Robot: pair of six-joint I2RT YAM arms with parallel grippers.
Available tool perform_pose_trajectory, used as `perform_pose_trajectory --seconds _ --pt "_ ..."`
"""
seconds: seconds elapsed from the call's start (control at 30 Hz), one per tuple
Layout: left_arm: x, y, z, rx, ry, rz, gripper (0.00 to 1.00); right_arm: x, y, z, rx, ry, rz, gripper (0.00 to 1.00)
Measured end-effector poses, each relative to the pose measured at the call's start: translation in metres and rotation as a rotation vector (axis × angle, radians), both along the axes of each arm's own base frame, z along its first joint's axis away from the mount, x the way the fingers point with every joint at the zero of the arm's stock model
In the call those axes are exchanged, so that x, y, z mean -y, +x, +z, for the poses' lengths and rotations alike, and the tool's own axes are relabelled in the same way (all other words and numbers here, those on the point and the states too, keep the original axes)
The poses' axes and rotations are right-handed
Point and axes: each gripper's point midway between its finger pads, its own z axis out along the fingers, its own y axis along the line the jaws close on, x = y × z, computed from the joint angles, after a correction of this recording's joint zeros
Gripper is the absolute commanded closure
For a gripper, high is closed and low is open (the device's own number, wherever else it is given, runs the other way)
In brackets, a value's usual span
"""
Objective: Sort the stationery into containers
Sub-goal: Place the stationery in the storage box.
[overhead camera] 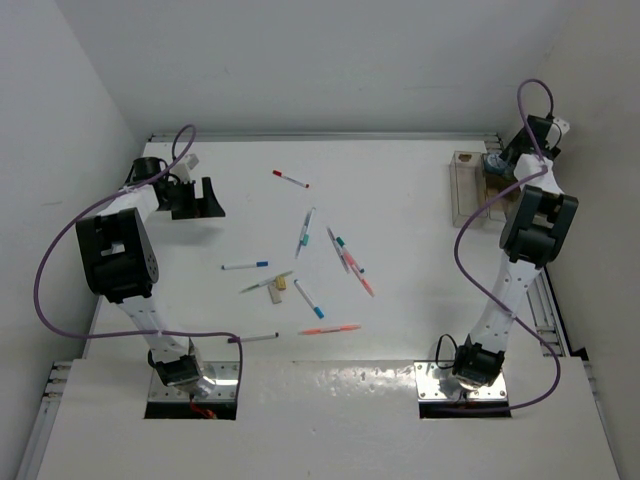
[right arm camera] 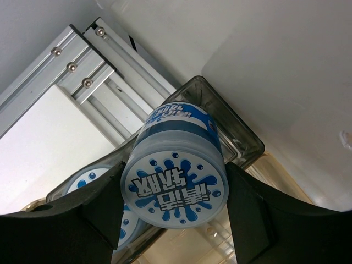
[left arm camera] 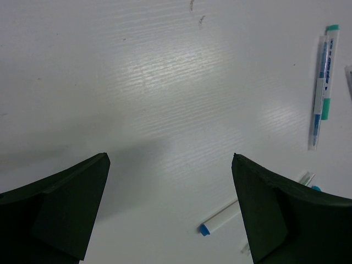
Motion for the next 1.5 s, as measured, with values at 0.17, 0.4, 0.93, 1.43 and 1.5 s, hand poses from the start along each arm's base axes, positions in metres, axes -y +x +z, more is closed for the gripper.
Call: perform_pose_trajectory --seconds 0.17,0.4,0.93,1.43,1.5 --pt "0.000 0.000 0.000 -0.001 -0.001 0.001 0.00 -0.001 -0.001 0.003 -0.008 0.016 -0.004 0.51" --pt "0.000 0.000 0.000 -0.001 -0.002 0.001 0.00 -0.003 -0.001 0.004 -0.003 0.029 -0.007 0.13" --pt "-0.001 0.002 0.006 0.023 0.014 -0.005 0.00 -0.043 -0.018 0.013 0.018 0.095 0.142 0.15" --pt "0.024 -0.027 0.075 0.252 0.254 -0.300 0.27 -0.243 -0.077 0.095 -0.019 0.002 0.859 0.47" --pt "0.038 -0.037 0.072 0.252 0.292 -0.372 0.28 -0.264 -0.094 0.094 -0.054 0.005 0.945 0.54"
